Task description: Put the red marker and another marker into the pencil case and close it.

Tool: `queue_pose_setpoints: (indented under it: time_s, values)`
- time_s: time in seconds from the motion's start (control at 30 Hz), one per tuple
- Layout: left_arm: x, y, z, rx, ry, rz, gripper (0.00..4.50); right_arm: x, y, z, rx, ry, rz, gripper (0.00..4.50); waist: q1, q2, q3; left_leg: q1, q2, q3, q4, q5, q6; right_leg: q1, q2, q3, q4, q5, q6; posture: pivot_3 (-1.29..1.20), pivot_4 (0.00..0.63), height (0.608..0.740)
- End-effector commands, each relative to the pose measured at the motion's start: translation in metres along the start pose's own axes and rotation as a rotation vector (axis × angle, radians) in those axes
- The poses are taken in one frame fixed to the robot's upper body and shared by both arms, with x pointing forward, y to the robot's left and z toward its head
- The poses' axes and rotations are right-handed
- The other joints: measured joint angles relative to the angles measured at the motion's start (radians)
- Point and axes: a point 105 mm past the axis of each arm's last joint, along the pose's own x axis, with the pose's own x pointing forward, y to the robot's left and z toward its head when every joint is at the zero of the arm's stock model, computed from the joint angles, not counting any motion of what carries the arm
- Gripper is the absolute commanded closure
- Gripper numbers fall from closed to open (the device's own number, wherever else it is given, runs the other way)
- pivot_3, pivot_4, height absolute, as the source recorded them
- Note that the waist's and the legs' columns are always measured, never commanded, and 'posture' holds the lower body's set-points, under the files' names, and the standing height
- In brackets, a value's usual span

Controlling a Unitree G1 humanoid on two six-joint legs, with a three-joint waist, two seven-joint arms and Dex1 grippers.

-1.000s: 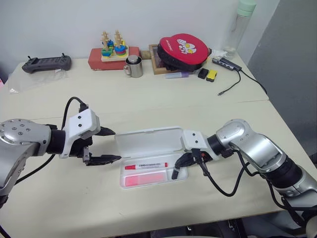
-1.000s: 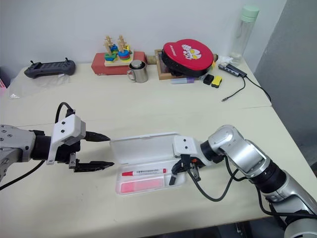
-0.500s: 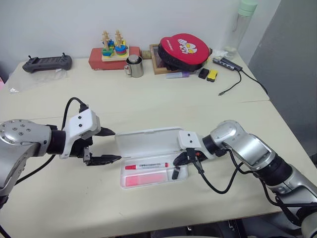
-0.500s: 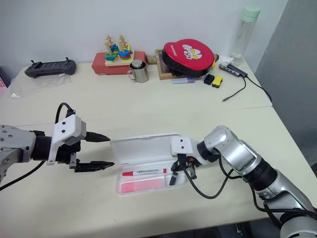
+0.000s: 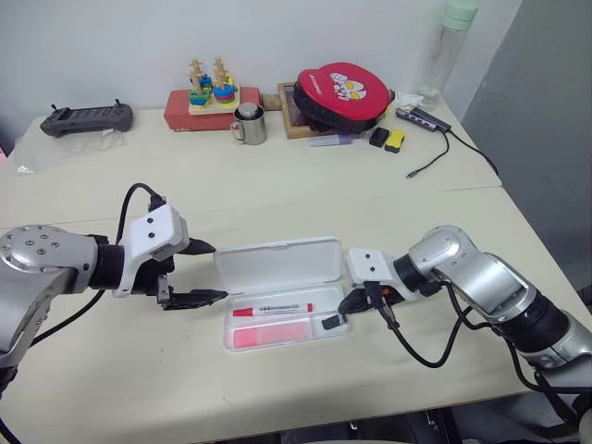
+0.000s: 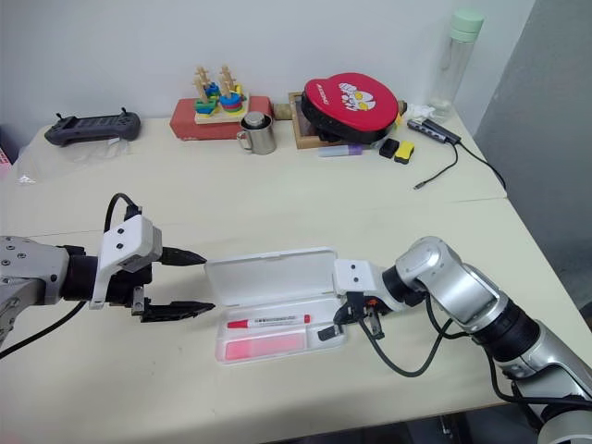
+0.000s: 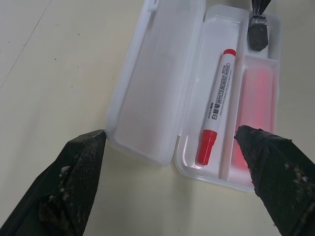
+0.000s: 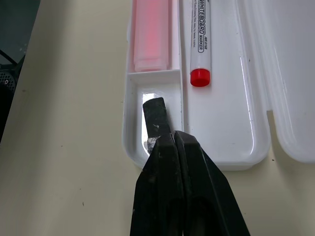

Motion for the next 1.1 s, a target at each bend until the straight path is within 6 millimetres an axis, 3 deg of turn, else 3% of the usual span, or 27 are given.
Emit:
queue_pose_setpoints:
  time_s: [0.03,0.3,0.53,0.67,0.8,1.1]
  values:
    - [-0.015,-0.006,0.011,-0.015,-0.041,-0.008,0.00,-0.026,-0.006,0.030,-0.060,-0.077,-0.068,4.49,-0.002,0.000,0.000,0.000,0.000,0.000,0.000,0.000,0.000,0.000,0.000,0.000,0.000,0.000,0.000,0.00,0.150,0.740]
    - [-0.039,-0.026,0.012,-0.109,-0.056,-0.029,0.00,-0.048,-0.020,0.036,-0.079,-0.078,-0.152,4.49,0.000,0.000,0.000,0.000,0.000,0.000,0.000,0.000,0.000,0.000,0.000,0.000,0.000,0.000,0.000,0.00,0.150,0.740]
    - [-0.046,-0.033,0.008,-0.115,-0.040,0.013,0.00,-0.065,-0.053,0.027,-0.089,-0.043,-0.307,4.49,-0.002,0.000,0.000,0.000,0.000,0.000,0.000,0.000,0.000,0.000,0.000,0.000,0.000,0.000,0.000,0.00,0.150,0.740]
    - [-0.045,-0.034,0.009,-0.114,-0.045,0.020,0.00,-0.065,-0.065,0.027,-0.106,-0.043,-0.345,4.49,-0.005,0.000,0.000,0.001,0.000,0.001,0.000,0.000,0.000,0.000,0.000,0.001,0.000,0.000,0.000,0.00,0.150,0.740]
    - [-0.045,-0.041,0.008,-0.134,-0.054,0.014,0.00,-0.054,-0.076,0.032,-0.105,-0.074,-0.370,4.49,-0.007,0.000,0.000,0.000,0.000,0.000,0.000,0.000,0.000,0.000,0.000,0.000,0.000,0.000,0.000,0.00,0.150,0.740]
    - [-0.044,-0.044,0.001,-0.154,-0.046,0.041,0.00,-0.048,-0.082,0.042,-0.127,-0.104,-0.376,4.49,-0.007,0.001,0.000,0.000,0.000,0.000,-0.001,0.000,0.000,-0.001,0.000,0.000,0.000,0.000,0.000,0.00,0.150,0.740]
